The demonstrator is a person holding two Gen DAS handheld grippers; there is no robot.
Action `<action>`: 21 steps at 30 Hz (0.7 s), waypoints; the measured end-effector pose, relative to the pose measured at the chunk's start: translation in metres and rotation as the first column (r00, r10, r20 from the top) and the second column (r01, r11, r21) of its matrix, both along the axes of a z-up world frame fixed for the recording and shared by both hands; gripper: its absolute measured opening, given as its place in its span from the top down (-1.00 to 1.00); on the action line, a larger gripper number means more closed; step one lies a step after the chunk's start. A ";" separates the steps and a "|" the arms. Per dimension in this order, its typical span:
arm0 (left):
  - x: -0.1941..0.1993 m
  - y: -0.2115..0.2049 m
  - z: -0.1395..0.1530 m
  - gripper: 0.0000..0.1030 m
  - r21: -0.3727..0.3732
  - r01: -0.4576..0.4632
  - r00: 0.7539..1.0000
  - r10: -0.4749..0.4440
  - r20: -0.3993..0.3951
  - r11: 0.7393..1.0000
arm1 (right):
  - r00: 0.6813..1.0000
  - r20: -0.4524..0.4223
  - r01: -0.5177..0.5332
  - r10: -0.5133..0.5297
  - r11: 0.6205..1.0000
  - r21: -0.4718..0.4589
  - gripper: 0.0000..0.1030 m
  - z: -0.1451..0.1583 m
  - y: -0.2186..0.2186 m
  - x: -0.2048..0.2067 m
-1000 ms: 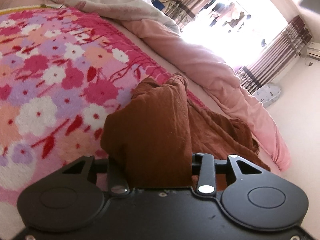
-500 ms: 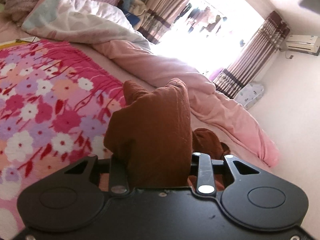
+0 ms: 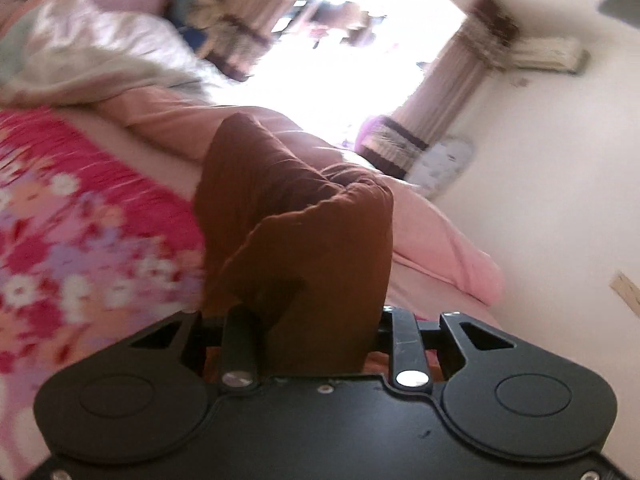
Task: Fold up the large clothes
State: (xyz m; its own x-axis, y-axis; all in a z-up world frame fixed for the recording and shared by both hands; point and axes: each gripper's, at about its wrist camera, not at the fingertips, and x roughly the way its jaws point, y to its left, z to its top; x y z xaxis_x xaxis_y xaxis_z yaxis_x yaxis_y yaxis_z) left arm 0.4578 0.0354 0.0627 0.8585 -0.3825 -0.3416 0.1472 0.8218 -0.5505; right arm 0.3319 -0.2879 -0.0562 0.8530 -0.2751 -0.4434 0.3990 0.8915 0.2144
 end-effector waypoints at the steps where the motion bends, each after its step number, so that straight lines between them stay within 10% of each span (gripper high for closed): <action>1: -0.001 -0.016 0.005 0.49 0.007 0.032 0.999 -0.032 0.016 0.999 | 1.000 0.018 0.005 -0.006 0.999 0.036 0.07 0.004 -0.007 -0.006; 7: -0.007 -0.125 0.015 0.49 0.055 0.258 0.962 -0.261 0.079 0.965 | 0.994 0.075 0.076 -0.081 0.994 0.073 0.06 0.016 -0.045 -0.051; 13: 0.009 -0.235 -0.042 0.37 0.106 0.417 0.909 -0.416 -0.033 0.903 | 0.988 0.038 0.148 -0.152 0.986 0.080 0.06 0.010 -0.076 -0.080; 17: 0.029 -0.287 -0.099 -0.63 0.135 0.571 0.818 -0.549 -0.171 0.810 | 0.983 0.012 0.180 -0.182 0.981 0.076 0.06 0.005 -0.088 -0.091; 21: 0.020 -0.275 -0.083 -0.70 0.106 0.609 0.793 -0.600 -0.104 0.786 | 0.985 0.014 0.172 -0.173 0.983 0.070 0.06 0.009 -0.090 -0.098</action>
State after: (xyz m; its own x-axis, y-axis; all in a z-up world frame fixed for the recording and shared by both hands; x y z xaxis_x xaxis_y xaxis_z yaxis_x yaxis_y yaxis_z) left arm 0.4779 -0.2393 -0.0198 0.4420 -0.7656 -0.4674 0.6073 0.6389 -0.4722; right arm 0.2343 -0.3776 -0.0471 0.8043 -0.3886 -0.4495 0.5405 0.7928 0.2818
